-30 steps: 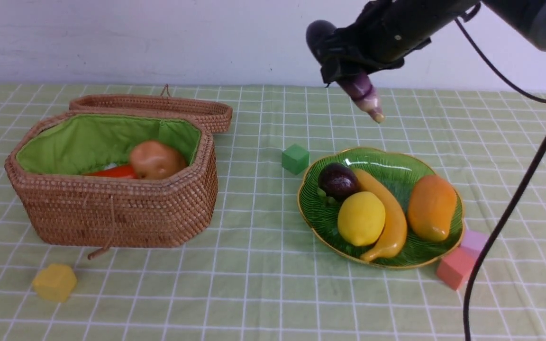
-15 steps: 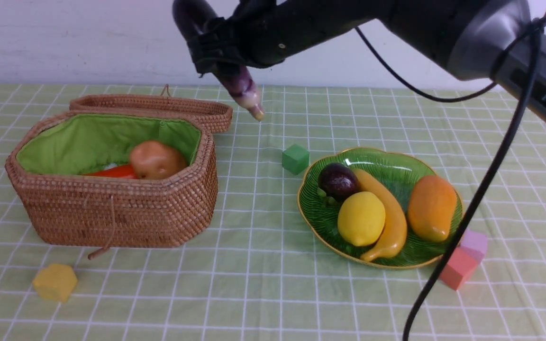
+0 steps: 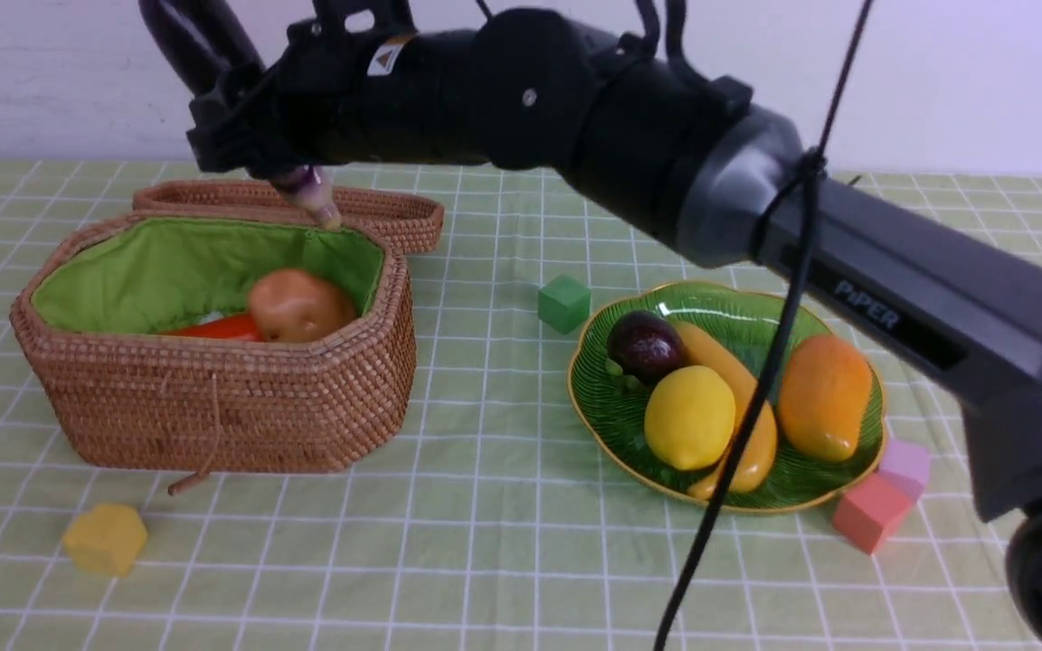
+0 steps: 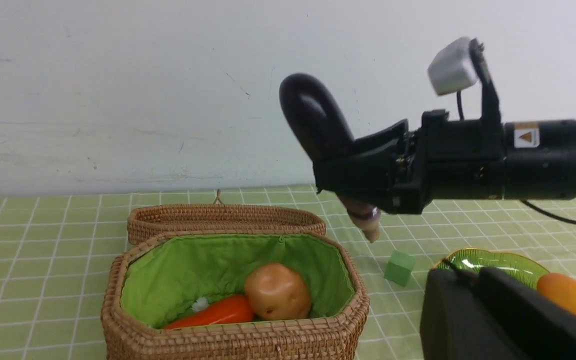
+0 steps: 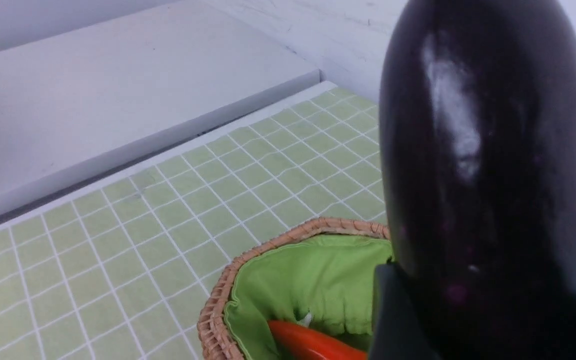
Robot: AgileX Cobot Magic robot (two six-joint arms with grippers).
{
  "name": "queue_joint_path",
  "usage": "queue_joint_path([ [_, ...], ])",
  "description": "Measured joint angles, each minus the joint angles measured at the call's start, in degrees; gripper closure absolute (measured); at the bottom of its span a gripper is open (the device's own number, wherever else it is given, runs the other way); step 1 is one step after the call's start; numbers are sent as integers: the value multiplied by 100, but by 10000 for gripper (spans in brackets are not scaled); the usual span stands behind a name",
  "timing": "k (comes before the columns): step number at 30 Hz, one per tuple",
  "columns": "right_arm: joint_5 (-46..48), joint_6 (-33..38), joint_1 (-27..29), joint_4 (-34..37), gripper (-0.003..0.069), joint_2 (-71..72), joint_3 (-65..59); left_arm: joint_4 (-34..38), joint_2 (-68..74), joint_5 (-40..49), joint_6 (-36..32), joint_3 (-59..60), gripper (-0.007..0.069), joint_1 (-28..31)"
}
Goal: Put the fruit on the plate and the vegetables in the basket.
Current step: Grab an eggplant with your right arm and place it in the basket on the left.
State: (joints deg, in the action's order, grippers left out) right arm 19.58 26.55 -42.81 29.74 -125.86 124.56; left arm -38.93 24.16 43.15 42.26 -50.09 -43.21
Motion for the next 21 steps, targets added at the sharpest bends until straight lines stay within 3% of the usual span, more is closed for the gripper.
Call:
queue_joint_path([
  [7,-556,123,-246,5,263,-563,0,0,0,14,0,0,564,0],
  [13,-666,187,-305,-40,32,-678,0,0,0,85,0,0,564,0],
  [15,-666,198,-305,-69,-5,-663,0,0,0,106,0,0,564,0],
  [18,-486,198,-300,-92,-13,-573,0,0,0,126,0,0,564,0],
  [21,95,192,-265,-138,36,-332,-10,0,0,126,0,0,564,0],
])
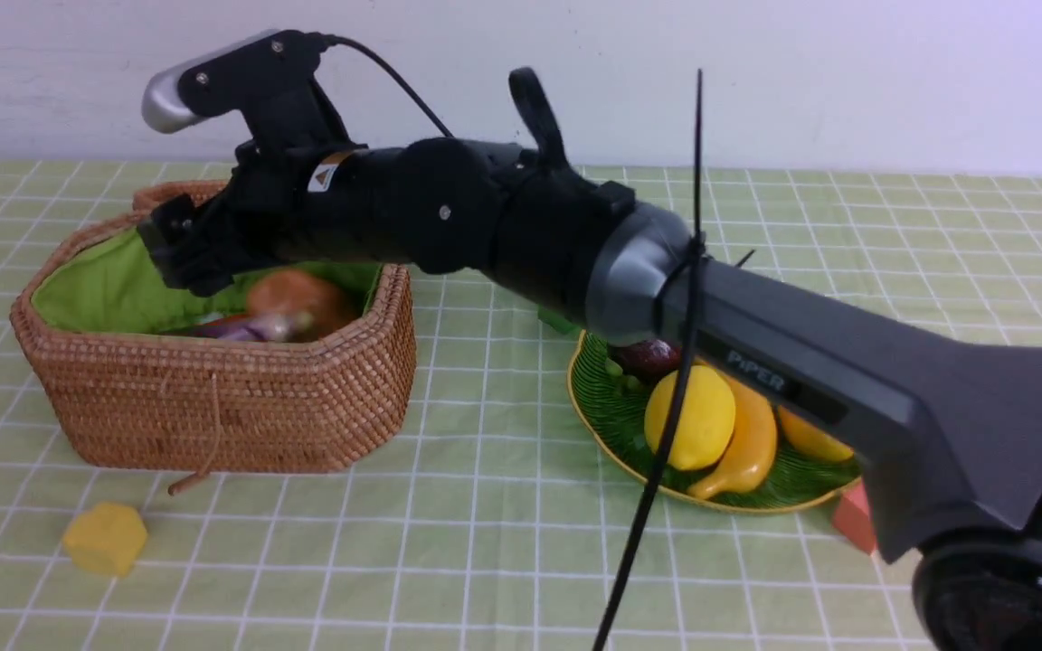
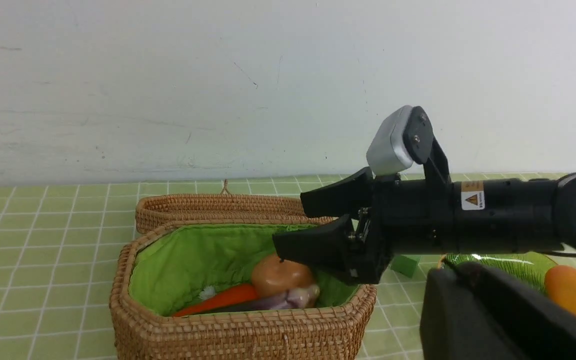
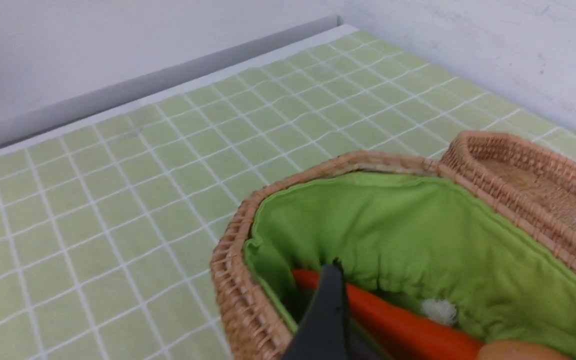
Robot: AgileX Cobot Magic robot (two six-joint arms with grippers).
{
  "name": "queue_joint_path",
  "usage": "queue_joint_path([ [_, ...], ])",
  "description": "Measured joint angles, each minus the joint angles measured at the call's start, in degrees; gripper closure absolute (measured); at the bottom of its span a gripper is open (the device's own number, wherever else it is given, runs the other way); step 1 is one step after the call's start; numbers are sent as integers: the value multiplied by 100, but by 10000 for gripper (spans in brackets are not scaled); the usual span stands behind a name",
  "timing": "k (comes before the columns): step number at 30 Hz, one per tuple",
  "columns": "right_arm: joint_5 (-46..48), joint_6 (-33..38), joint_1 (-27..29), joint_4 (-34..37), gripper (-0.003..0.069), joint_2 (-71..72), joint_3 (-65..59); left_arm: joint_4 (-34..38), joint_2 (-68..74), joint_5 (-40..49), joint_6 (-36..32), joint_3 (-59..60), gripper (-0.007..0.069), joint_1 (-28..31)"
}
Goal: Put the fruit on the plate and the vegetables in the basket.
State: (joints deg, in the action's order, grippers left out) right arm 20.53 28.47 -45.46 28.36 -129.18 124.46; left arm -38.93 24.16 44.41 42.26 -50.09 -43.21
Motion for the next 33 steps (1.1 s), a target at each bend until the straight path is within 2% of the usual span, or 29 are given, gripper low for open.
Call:
queue_joint_path([
  [6,2336,-334,311,-352,287,1184,-2,5,0,-80,0,0,564,0],
  [7,2941,-506,416,-460,379,1451,4,28,0,-132,0,0,564,0],
  [8,3197,-625,488,-527,419,1617,10,49,-6,-162,0,0,564,0],
  [10,4176,-926,690,-659,577,2005,16,165,-120,-324,0,48,564,0],
  [13,4966,-1274,942,-813,667,2381,-1,348,-451,-652,-13,253,564,0],
  [16,5097,-1592,1040,-1113,668,2729,-222,457,-927,-1074,-19,617,564,0],
  [21,5138,-2139,1085,-1881,647,3840,-1463,691,-1774,-1818,-19,1537,564,0],
  [28,5154,-2847,1097,-2001,643,5524,-3840,808,-2007,-2991,-19,2456,564,0],
  [33,5037,-3646,1097,-2008,638,6819,-5560,819,-2007,-3352,160,2919,564,0],
])
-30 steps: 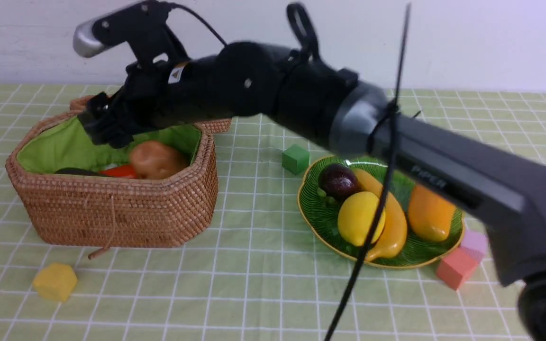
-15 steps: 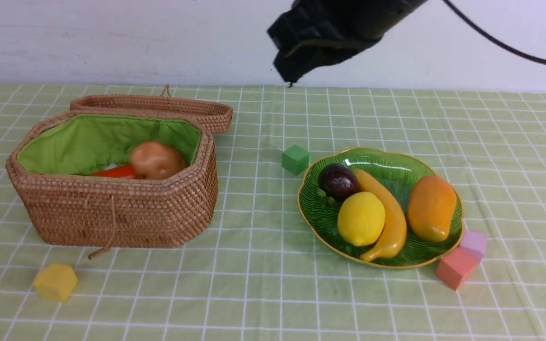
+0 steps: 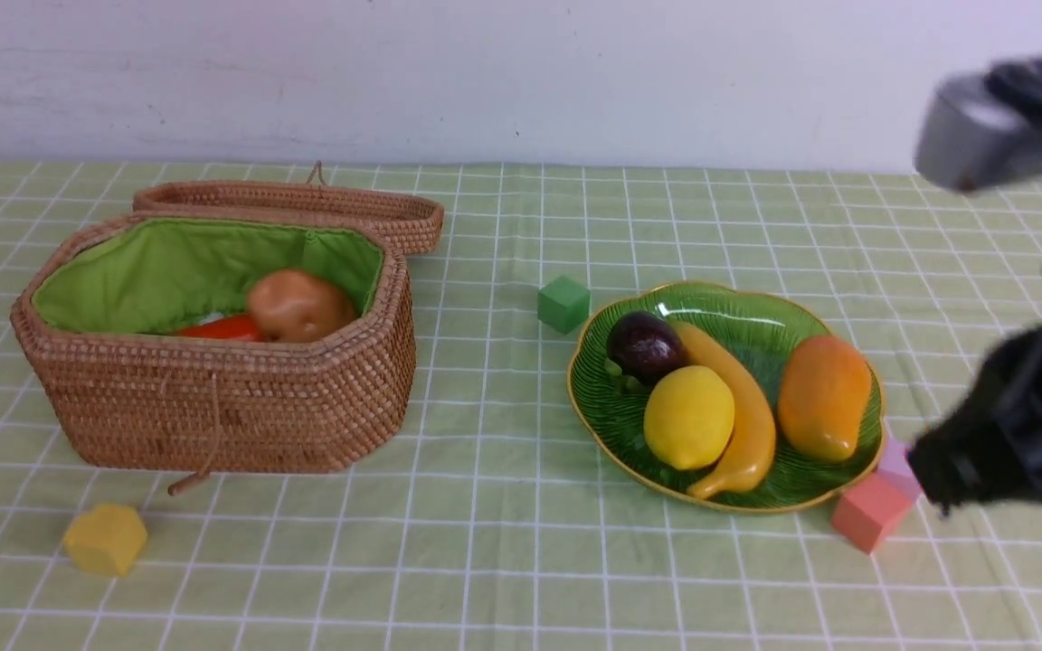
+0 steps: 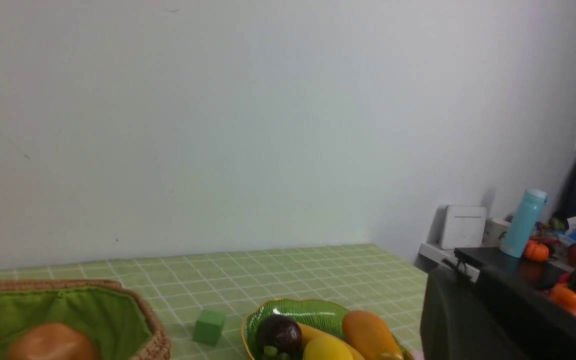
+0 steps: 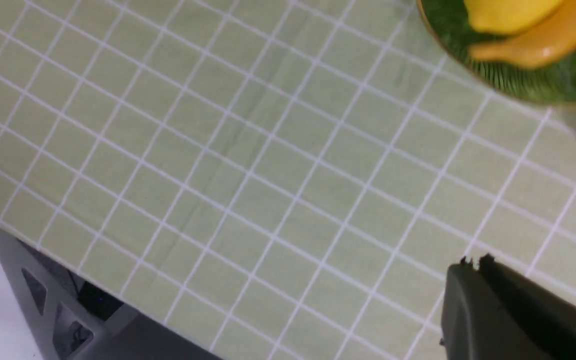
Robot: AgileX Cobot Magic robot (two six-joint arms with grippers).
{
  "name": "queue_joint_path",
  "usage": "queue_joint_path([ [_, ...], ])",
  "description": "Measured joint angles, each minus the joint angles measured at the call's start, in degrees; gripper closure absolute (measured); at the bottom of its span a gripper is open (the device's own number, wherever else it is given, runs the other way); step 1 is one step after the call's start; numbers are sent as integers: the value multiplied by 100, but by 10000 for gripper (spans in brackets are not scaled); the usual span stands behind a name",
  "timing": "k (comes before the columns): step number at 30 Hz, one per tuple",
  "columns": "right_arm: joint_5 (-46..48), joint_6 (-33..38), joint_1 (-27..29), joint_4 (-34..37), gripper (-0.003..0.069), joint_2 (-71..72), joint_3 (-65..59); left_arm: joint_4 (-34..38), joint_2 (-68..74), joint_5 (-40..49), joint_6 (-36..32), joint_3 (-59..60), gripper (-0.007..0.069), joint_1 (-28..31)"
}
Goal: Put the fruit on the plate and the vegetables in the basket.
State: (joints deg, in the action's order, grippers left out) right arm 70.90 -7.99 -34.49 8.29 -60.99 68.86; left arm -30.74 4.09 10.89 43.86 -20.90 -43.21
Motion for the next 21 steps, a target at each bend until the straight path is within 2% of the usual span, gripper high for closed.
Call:
queue_joint_path([
  [9,-451,-257,0,-12,634,1928,-1697,3,0,110,251,432,557,0],
  [21,39,-257,0,-12,618,3134,-1859,3,0,151,267,566,549,0],
])
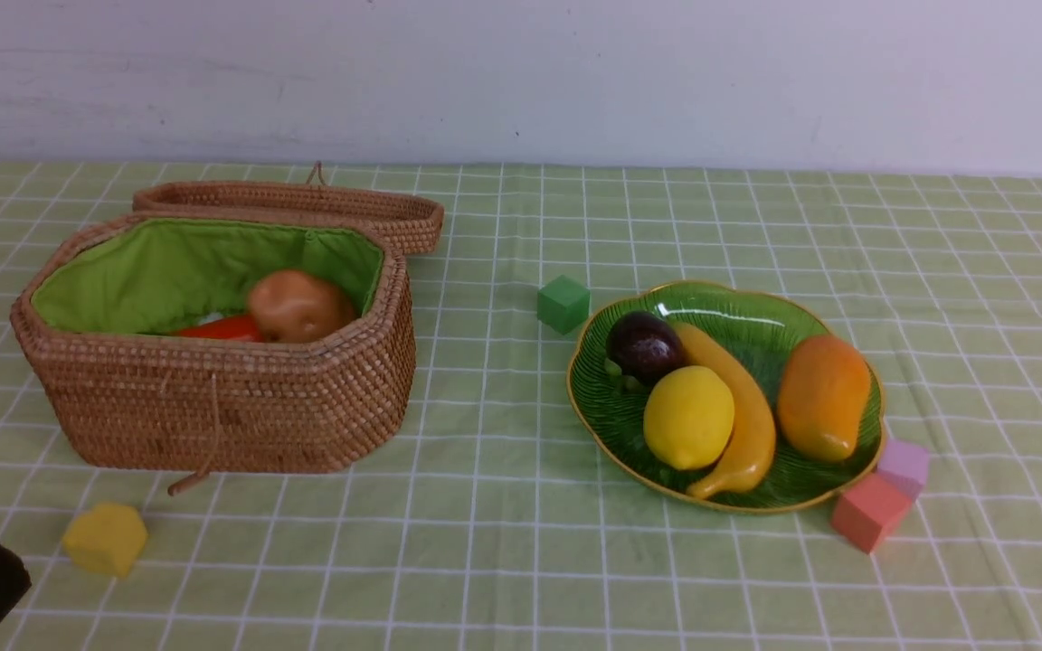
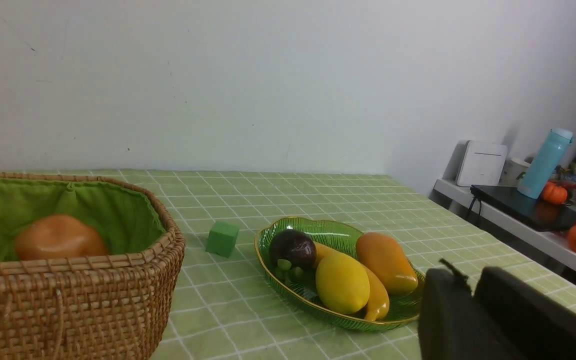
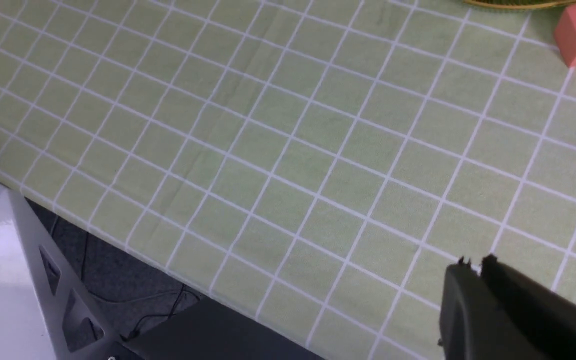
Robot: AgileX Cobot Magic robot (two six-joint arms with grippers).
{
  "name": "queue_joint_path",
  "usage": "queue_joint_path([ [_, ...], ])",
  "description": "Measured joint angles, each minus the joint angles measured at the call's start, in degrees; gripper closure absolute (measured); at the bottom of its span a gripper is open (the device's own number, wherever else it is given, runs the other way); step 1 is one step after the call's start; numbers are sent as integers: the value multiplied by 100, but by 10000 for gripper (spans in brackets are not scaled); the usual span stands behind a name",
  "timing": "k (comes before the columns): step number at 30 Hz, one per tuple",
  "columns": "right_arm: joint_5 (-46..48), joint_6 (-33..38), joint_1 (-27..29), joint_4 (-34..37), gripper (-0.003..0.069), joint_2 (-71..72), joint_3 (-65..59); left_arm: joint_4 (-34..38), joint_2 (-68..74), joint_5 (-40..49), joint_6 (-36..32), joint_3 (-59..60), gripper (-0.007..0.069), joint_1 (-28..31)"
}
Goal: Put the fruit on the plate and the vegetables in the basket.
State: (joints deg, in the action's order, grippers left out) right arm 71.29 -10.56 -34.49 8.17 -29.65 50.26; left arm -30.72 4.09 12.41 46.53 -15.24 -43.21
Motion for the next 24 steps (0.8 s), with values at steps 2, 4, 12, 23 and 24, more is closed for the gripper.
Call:
queue_joint_path([
  [2,41,0,15,0,617,92,-11,0,0,0,0,0,549,0],
  [4,36,-7,168,-50,617,151,-26,0,0,0,0,0,549,0],
  [12,-1094,902,2481,9,616,921,-1016,0,0,0,0,0,543,0],
  [23,-5192,2090,3721,1036,616,2922,-5002,0,0,0,0,6,536,0],
  [24,-5267,2064,3721,1030,616,2972,-5114,0,0,0,0,6,535,0],
])
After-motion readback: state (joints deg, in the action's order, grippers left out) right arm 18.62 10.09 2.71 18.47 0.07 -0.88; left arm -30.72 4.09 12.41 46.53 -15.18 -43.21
